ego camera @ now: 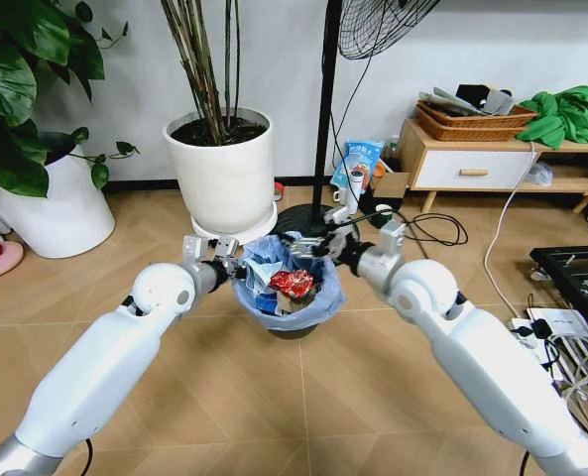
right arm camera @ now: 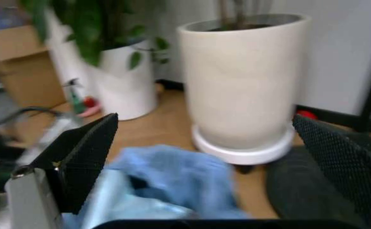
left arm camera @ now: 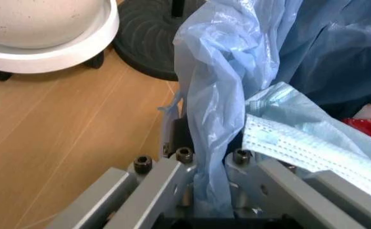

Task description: Pick up the trash bin and place the garbage on the floor into it.

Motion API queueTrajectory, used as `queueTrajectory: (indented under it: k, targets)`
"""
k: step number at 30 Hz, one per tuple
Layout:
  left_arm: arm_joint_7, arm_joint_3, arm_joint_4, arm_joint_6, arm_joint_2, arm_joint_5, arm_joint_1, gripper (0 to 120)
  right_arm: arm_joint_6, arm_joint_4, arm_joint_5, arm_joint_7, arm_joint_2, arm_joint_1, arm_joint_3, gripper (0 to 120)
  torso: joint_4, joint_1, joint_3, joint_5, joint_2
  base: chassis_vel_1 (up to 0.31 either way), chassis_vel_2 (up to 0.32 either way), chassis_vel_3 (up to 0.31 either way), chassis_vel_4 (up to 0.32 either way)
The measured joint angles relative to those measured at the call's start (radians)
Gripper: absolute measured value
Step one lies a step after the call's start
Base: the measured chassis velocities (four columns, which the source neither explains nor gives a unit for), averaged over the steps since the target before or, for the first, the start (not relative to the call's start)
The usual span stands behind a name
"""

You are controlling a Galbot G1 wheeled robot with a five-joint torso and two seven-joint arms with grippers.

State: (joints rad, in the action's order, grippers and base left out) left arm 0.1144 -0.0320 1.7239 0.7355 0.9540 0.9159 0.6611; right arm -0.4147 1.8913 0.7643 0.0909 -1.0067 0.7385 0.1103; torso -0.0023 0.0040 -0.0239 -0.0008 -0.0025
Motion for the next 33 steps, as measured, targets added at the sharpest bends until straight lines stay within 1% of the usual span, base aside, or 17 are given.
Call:
queueTrajectory:
  k: [1, 4, 5, 8, 9, 12, 13, 14, 16, 17, 19, 20, 22, 24, 29, 33]
  targets:
    - [0.000, 0.000, 0.000, 0.000, 0.000, 0.000, 0.000, 0, 0.000, 0.000, 0.000, 0.000, 0.000, 0.000, 0.000, 100, 0.0000, 0.000, 0.000, 0.0000, 0.000, 0.000, 0.000, 0.000, 0.000]
    - [-0.003, -0.017, 0.006, 0.000, -0.003, -0.004, 0.015, 0, -0.006, 0.004, -0.004, -0.096, -0.002, 0.047, 0.056, 100, 0.0000, 0.000, 0.000, 0.0000, 0.000, 0.000, 0.000, 0.000, 0.000]
    - [-0.003, -0.017, 0.006, 0.000, -0.003, -0.004, 0.015, 0, -0.006, 0.004, -0.004, -0.096, -0.002, 0.047, 0.056, 100, 0.0000, 0.000, 0.000, 0.0000, 0.000, 0.000, 0.000, 0.000, 0.000]
    - [-0.004, -0.031, 0.012, 0.000, -0.005, -0.008, 0.029, 0, -0.008, 0.005, -0.037, -0.133, -0.015, 0.091, 0.118, 100, 0.0000, 0.000, 0.000, 0.0001, 0.000, 0.000, 0.000, 0.000, 0.000]
    - [-0.004, -0.031, 0.012, 0.000, -0.005, -0.008, 0.029, 0, -0.008, 0.005, -0.037, -0.133, -0.015, 0.091, 0.118, 100, 0.0000, 0.000, 0.000, 0.0001, 0.000, 0.000, 0.000, 0.000, 0.000]
    - [-0.006, -0.049, 0.023, 0.000, -0.007, -0.014, 0.052, 0, -0.008, 0.031, -0.086, -0.167, -0.030, 0.172, 0.204, 100, 0.0001, 0.000, 0.000, 0.0001, 0.000, 0.000, 0.000, 0.000, 0.000]
    - [-0.006, -0.049, 0.023, 0.000, -0.007, -0.014, 0.052, 0, -0.008, 0.031, -0.086, -0.167, -0.030, 0.172, 0.204, 100, 0.0001, 0.000, 0.000, 0.0001, 0.000, 0.000, 0.000, 0.000, 0.000]
    - [-0.006, -0.057, 0.027, 0.000, -0.009, -0.017, 0.061, 0, -0.003, 0.048, -0.117, -0.170, -0.033, 0.208, 0.234, 100, -0.0002, 0.000, 0.000, 0.0000, 0.000, 0.000, 0.000, 0.000, 0.000]
    - [-0.007, -0.060, 0.030, 0.000, -0.010, -0.018, 0.066, 0, 0.002, 0.061, -0.134, -0.175, -0.036, 0.233, 0.251, 100, 0.0002, 0.000, 0.000, -0.0002, 0.000, 0.000, 0.000, 0.000, 0.000]
    - [-0.010, -0.068, 0.035, 0.000, -0.014, -0.022, 0.075, 0, 0.009, 0.087, -0.163, -0.184, -0.044, 0.282, 0.279, 100, -0.0002, 0.000, 0.000, 0.0000, 0.000, 0.000, 0.000, 0.000, 0.000]
    - [-0.014, -0.075, 0.041, 0.000, -0.019, -0.026, 0.083, 0, 0.015, 0.117, -0.188, -0.196, -0.057, 0.333, 0.300, 100, -0.0001, 0.000, 0.000, 0.0000, 0.000, 0.000, 0.000, 0.000, 0.000]
    - [-0.014, -0.075, 0.041, 0.000, -0.019, -0.026, 0.083, 0, 0.015, 0.117, -0.188, -0.196, -0.057, 0.333, 0.300, 100, -0.0001, 0.000, 0.000, 0.0000, 0.000, 0.000, 0.000, 0.000, 0.000]
    - [-0.015, -0.081, 0.051, 0.000, -0.026, -0.027, 0.093, 0, 0.016, 0.151, -0.212, -0.216, -0.079, 0.392, 0.317, 100, 0.0001, 0.000, 0.000, 0.0000, 0.000, 0.000, 0.000, 0.000, 0.000]
    - [-0.015, -0.083, 0.054, 0.000, -0.029, -0.027, 0.096, 0, 0.016, 0.160, -0.219, -0.222, -0.086, 0.408, 0.321, 100, 0.0000, 0.000, 0.000, 0.0000, 0.000, 0.000, 0.000, 0.000, 0.000]
    - [-0.008, -0.093, 0.085, 0.000, -0.046, -0.027, 0.128, 0, 0.028, 0.232, -0.284, -0.244, -0.146, 0.557, 0.377, 100, 0.0000, 0.000, 0.000, 0.0001, 0.000, 0.000, 0.000, 0.000, 0.000]
    - [-0.006, -0.095, 0.094, 0.000, -0.048, -0.027, 0.137, 0, 0.033, 0.253, -0.302, -0.249, -0.169, 0.606, 0.399, 100, 0.0000, 0.000, 0.000, -0.0002, 0.000, 0.000, 0.000, 0.000, 0.000]
